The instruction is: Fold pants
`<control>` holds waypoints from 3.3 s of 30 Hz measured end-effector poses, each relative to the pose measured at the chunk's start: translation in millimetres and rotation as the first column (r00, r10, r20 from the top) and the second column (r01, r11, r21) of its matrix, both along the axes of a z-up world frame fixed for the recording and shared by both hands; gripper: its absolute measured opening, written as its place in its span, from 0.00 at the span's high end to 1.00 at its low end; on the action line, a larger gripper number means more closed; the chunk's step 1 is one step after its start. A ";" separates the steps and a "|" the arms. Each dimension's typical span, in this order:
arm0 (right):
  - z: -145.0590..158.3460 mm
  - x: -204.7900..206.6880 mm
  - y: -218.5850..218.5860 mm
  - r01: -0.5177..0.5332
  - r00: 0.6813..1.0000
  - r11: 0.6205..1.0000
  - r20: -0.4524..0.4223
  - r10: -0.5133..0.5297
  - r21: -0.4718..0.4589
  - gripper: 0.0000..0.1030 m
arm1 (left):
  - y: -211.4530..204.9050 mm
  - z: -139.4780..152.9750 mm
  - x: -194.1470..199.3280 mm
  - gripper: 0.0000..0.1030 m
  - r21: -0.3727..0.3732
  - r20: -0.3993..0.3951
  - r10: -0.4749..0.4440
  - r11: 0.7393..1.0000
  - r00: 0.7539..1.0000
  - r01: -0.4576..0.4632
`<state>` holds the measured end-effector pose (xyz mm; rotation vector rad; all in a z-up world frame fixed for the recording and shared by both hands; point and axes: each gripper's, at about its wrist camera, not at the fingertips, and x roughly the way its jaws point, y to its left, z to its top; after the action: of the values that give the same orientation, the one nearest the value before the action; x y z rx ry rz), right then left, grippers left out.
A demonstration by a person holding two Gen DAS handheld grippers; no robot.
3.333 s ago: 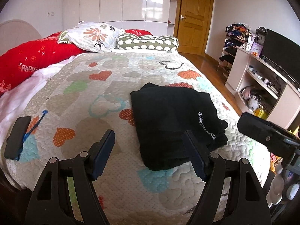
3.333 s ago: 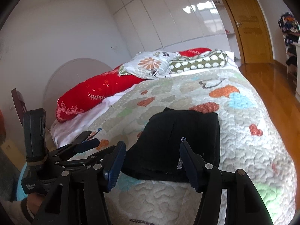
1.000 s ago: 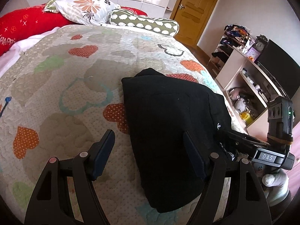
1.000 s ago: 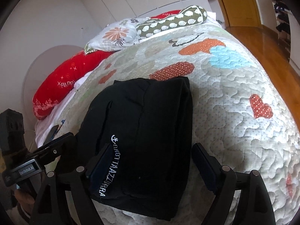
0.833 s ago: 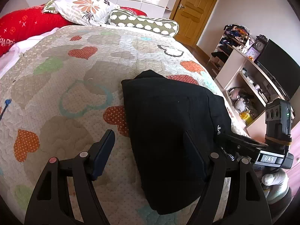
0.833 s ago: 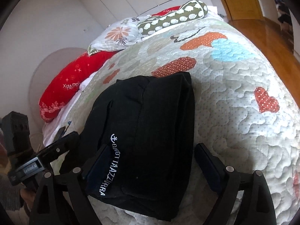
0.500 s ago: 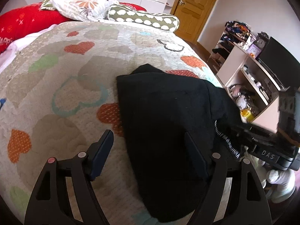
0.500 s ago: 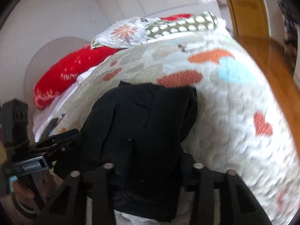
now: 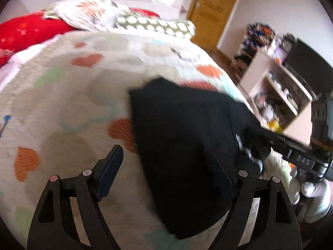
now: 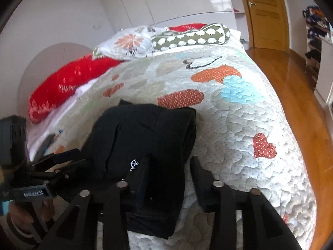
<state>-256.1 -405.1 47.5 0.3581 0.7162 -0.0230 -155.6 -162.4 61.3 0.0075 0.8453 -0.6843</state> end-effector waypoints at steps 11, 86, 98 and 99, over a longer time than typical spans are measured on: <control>-32.6 26.6 -11.5 -0.079 0.994 0.965 -0.052 0.095 0.252 0.38 | -9.0 -35.7 35.3 0.00 -0.161 -0.268 -0.076 0.986 0.960 0.033; 33.2 60.8 98.1 -0.059 0.996 0.998 0.069 0.062 -0.035 0.59 | 38.4 4.6 51.8 0.30 0.132 0.104 0.228 0.962 0.968 -0.240; 46.1 42.5 111.7 -0.064 0.992 0.998 0.108 0.066 -0.019 0.52 | 44.4 26.6 18.2 0.30 0.144 0.227 0.236 0.951 0.945 -0.272; 46.4 41.5 112.8 -0.066 0.992 0.998 0.108 0.068 -0.018 0.52 | 44.8 27.5 15.9 0.30 0.146 0.235 0.233 0.951 0.944 -0.271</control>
<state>-214.6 -292.3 93.9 0.3185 0.6192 0.0542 -139.7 -117.6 88.8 0.1282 0.6804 -0.3565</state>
